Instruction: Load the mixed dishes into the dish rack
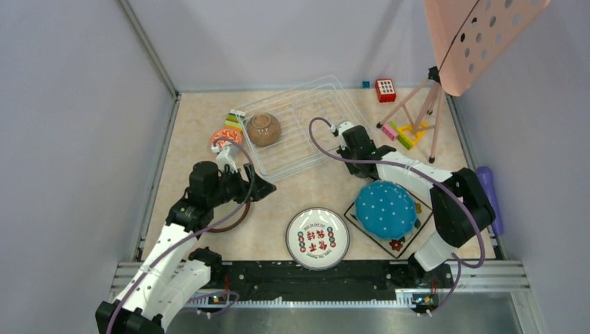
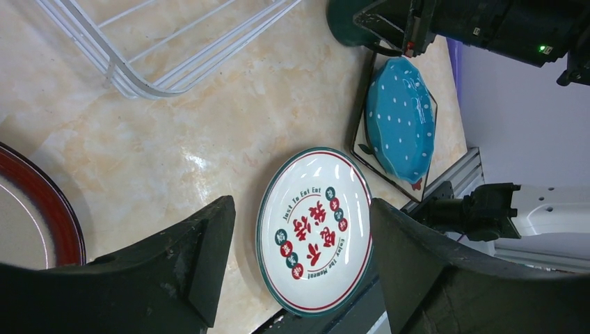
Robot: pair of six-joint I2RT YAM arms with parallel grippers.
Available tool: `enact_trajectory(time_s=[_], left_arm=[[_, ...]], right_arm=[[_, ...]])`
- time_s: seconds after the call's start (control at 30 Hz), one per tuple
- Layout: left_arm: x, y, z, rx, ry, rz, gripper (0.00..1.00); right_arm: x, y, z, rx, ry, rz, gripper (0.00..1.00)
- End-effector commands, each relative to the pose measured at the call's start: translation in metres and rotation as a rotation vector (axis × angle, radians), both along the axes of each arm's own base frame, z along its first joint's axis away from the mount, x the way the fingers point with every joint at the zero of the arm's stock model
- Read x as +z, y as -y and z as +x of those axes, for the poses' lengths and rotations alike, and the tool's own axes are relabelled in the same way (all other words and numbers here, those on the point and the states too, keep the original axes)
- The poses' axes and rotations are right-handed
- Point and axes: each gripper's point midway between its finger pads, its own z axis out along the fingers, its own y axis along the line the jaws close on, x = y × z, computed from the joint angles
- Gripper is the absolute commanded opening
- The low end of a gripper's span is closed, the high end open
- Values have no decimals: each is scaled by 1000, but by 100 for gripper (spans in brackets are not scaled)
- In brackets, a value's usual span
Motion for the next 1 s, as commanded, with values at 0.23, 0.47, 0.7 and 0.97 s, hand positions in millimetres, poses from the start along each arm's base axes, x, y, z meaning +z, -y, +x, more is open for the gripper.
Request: enact_trajectory(time_s=[0.23,0.47,0.7,0.97], left_arm=[[7,5,-3,-12,32,-48,80],[11,15,-6,-60,13,-109,84],[35,30,-3,-135,131,-221,85],[97,42,-3,-213,368,-400,88]], right_arm=[[83,-43,-12,135,95,307,0],[147,-39,-32,135,261,478,0],[209,-54,-63,195,327,742,0],[274,-90,-104,320,244,1196,0]])
